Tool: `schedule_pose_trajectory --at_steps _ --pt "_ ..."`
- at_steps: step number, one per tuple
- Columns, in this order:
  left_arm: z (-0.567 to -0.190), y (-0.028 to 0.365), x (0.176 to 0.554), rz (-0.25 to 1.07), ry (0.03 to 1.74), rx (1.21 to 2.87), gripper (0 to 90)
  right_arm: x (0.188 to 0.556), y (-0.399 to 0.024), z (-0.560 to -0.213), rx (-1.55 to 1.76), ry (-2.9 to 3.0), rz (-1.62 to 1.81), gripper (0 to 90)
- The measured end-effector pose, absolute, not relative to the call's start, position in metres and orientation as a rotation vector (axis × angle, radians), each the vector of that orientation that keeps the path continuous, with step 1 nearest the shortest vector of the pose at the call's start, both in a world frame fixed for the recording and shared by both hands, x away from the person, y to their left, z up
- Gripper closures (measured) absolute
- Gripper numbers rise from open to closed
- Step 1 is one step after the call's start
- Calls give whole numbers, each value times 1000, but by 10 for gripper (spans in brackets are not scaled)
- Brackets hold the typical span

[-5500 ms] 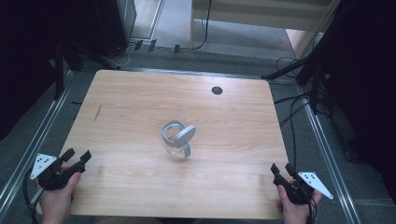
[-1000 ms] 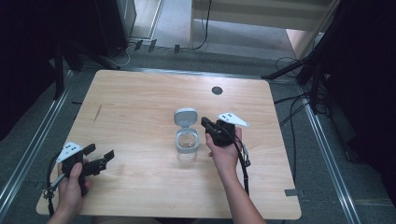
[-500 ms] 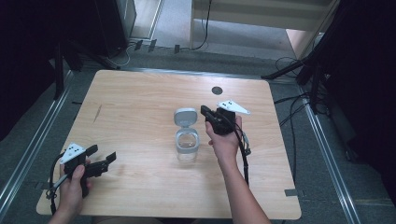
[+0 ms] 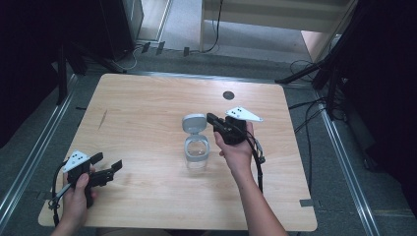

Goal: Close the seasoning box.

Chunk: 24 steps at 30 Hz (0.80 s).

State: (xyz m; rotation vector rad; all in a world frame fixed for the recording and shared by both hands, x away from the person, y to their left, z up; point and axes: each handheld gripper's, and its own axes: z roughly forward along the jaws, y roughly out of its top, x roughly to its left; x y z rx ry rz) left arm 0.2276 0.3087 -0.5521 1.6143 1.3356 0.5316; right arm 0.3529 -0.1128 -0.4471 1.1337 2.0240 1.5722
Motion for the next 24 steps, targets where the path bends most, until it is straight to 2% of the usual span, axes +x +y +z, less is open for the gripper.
schedule_pose_trajectory --at_steps 8,17,24 --pt "-552 309 228 527 1336 1622 140 342 -115 -450 1079 2060 1560 900" --pt "-552 309 229 515 1334 1622 140 376 -104 -442 1188 2031 1615 900" --pt "-552 310 227 504 1325 1615 140 371 -105 -440 1139 2101 1650 900"
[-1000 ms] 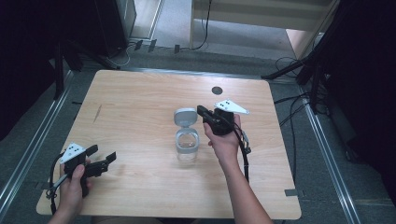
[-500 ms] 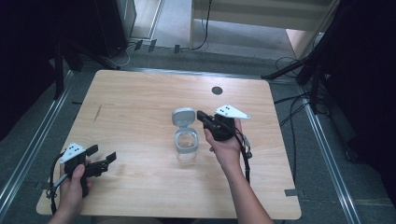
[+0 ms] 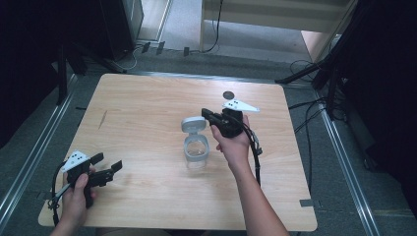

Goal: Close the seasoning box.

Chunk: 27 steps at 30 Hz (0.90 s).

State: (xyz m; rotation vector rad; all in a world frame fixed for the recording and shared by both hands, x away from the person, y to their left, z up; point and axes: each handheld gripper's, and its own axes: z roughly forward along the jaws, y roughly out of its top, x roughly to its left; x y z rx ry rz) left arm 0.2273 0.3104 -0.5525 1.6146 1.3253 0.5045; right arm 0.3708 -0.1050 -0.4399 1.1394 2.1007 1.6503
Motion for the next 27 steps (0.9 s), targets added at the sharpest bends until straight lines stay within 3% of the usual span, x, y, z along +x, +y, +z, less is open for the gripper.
schedule_pose_trajectory --at_steps 7,9,14,17,21,27 --pt "-552 309 228 510 1331 1629 140 344 -123 -445 1098 2094 1595 900" --pt "-552 308 228 512 1332 1633 140 338 -130 -446 1110 2059 1593 833" --pt "-552 309 229 512 1337 1625 140 322 -151 -454 1145 1933 1513 366" --pt "-552 309 228 517 1336 1622 140 314 -166 -459 1183 1887 1495 223" --pt "-552 309 228 515 1339 1612 140 304 -188 -468 1234 1868 1483 162" --pt "-552 310 227 527 1345 1603 140 288 -223 -481 1300 1833 1453 144"
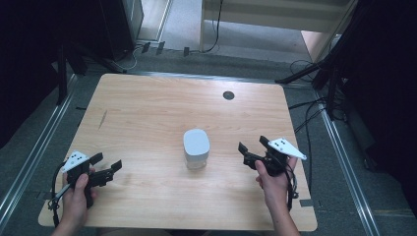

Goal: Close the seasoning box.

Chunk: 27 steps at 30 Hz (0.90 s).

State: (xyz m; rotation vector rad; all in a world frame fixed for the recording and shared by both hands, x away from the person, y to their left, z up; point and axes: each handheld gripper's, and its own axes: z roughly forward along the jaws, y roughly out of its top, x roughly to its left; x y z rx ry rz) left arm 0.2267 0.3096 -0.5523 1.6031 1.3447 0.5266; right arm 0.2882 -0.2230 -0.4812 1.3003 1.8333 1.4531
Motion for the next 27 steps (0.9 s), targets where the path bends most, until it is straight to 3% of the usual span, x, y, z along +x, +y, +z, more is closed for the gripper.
schedule_pose_trajectory --at_steps 27 --pt "-552 310 225 532 1345 1585 139 223 -350 -538 1516 1767 1272 144"
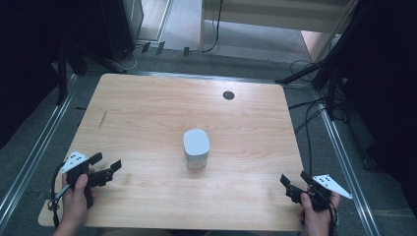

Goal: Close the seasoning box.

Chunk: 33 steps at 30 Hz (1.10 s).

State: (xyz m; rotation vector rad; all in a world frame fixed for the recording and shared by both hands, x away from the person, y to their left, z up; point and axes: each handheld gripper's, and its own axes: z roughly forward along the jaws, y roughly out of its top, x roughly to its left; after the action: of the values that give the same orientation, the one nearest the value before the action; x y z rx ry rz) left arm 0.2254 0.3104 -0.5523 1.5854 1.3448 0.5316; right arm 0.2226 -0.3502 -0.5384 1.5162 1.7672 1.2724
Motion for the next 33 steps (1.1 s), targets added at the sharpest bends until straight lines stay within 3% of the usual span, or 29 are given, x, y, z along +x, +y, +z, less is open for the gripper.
schedule_pose_trajectory --at_steps 11,23,33 --pt "-552 309 228 535 1355 1601 139 202 -373 -546 1509 1755 1267 148" --pt "-552 312 226 524 1342 1581 139 189 -369 -556 1502 1752 1176 180" --pt "-553 311 227 520 1348 1579 139 196 -373 -558 1579 1784 1175 161"
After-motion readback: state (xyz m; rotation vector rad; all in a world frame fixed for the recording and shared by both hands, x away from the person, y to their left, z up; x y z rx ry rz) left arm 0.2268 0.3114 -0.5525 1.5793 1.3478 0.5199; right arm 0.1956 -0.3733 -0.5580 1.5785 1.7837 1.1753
